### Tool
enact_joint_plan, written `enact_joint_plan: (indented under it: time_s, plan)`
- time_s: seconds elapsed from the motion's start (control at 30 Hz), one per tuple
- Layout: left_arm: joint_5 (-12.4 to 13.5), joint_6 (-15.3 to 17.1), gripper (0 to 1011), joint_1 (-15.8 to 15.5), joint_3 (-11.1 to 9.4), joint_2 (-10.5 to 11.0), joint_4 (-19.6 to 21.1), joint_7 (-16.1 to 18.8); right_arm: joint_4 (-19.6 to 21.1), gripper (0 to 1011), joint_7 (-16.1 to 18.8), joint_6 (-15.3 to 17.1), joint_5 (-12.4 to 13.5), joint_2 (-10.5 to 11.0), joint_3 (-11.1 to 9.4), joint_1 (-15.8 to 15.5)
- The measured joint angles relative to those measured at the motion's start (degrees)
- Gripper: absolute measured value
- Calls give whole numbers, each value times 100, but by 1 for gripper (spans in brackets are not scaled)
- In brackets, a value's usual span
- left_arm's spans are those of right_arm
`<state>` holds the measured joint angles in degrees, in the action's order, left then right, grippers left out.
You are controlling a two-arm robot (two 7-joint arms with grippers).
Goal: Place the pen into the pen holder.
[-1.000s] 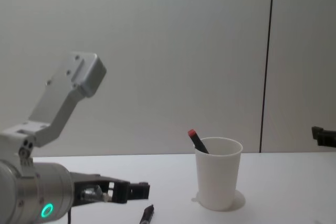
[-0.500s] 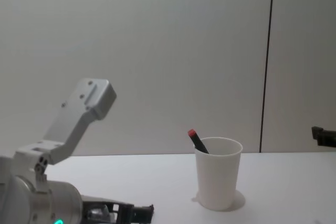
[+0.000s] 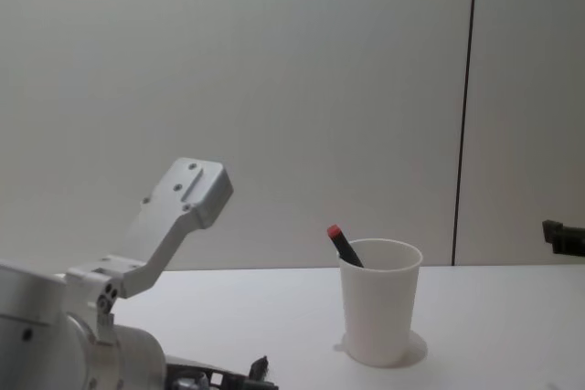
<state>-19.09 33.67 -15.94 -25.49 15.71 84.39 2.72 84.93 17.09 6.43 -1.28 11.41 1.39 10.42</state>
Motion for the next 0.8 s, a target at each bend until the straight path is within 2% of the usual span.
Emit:
enact_joint_plan:
  time_s: [0.5,0.8]
  plan:
    - [355,265,1004,-200,-39,-152,-247,-160,0,1002,0,0,0,0,0,0]
    - [429,317,1004,-251,-44,-218,-360,-209,0,1002,0,0,0,0,0,0]
